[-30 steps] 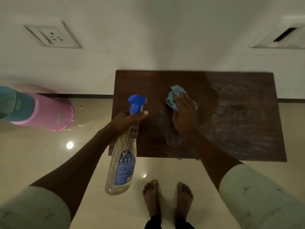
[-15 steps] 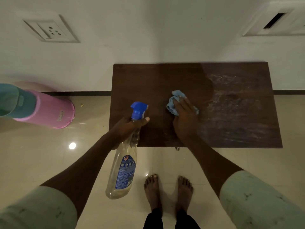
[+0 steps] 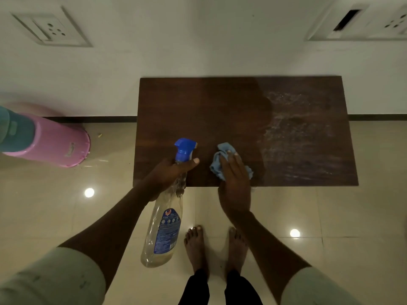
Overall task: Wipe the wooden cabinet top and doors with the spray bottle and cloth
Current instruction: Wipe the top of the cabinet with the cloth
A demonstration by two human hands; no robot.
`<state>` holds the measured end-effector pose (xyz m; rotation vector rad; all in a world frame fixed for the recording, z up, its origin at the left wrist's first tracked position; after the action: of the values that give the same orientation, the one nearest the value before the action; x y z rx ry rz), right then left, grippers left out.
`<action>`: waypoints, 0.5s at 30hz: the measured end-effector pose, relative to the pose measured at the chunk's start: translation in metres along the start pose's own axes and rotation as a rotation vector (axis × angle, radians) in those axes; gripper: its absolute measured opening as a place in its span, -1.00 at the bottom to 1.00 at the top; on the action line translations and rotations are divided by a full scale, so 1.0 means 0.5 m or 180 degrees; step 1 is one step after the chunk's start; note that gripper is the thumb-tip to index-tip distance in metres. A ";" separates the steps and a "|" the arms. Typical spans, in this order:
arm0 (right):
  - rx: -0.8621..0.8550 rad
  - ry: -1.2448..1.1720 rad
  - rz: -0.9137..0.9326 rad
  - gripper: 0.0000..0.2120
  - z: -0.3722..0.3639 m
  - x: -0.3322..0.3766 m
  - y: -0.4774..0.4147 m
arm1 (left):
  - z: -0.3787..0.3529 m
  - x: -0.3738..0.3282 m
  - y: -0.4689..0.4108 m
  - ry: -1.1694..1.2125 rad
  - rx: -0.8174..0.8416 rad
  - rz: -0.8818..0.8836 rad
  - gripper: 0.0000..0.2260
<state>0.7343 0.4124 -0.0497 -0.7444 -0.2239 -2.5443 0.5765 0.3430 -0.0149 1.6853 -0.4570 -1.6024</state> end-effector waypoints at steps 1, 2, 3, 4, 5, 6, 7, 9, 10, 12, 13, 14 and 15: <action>0.0093 -0.0093 0.0108 -0.46 -0.016 0.024 0.015 | -0.007 0.000 0.001 0.0000 0.0029 -0.0008 -0.75; 0.0170 -0.0189 0.0182 -0.43 -0.029 0.039 0.030 | -0.016 -0.002 0.002 -0.0043 0.0051 -0.0042 -0.76; 0.0288 -0.0230 0.0287 -0.43 -0.044 0.047 0.044 | -0.020 -0.005 0.003 -0.0082 0.0060 -0.0090 -0.77; 0.0433 -0.0217 0.0494 -0.46 -0.054 0.052 0.058 | -0.025 -0.010 0.004 -0.0110 0.0061 -0.0135 -0.78; 0.0518 -0.0142 0.0761 -0.49 -0.053 0.048 0.069 | -0.030 -0.015 0.005 -0.0137 0.0060 -0.0168 -0.79; 0.0505 -0.0046 0.0953 -0.51 -0.044 0.032 0.074 | -0.032 -0.020 0.005 -0.0139 0.0044 -0.0183 -0.79; 0.0424 0.0015 0.0946 -0.52 -0.028 0.000 0.077 | -0.031 -0.024 0.004 -0.0145 0.0014 -0.0182 -0.77; 0.0139 0.0012 0.0463 -0.49 0.020 -0.078 0.074 | -0.027 -0.031 0.002 -0.0168 -0.0045 -0.0159 -0.69; 0.0027 -0.0028 0.0188 -0.47 0.038 -0.102 0.073 | -0.024 -0.032 0.000 -0.0152 -0.0039 -0.0137 -0.67; -0.0058 -0.0107 -0.0031 -0.51 0.039 -0.096 0.076 | -0.028 -0.033 0.000 -0.0085 0.0022 -0.0091 -0.65; -0.0025 -0.0147 0.0079 -0.54 0.030 -0.069 0.077 | -0.034 -0.035 -0.001 -0.0060 0.0062 -0.0091 -0.66; 0.0063 -0.0175 0.0281 -0.56 0.021 -0.036 0.076 | -0.043 -0.037 -0.001 -0.0053 0.0095 -0.0125 -0.68; 0.0192 -0.0168 0.0520 -0.57 0.014 -0.010 0.071 | -0.052 -0.040 -0.002 -0.0083 0.0122 -0.0190 -0.71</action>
<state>0.7586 0.3853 -0.0460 -0.7746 -0.2458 -2.3557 0.5980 0.3649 -0.0036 1.7228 -0.4571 -1.6701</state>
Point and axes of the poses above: each hand's wrist, its own y-axis away from the middle knuckle, its own z-axis out of the back of the hand, x = y × z, the point moved 7 cm from there along -y, towards the middle knuckle, and after that the axes turned 5 degrees about -z, right-handed, at the moved point
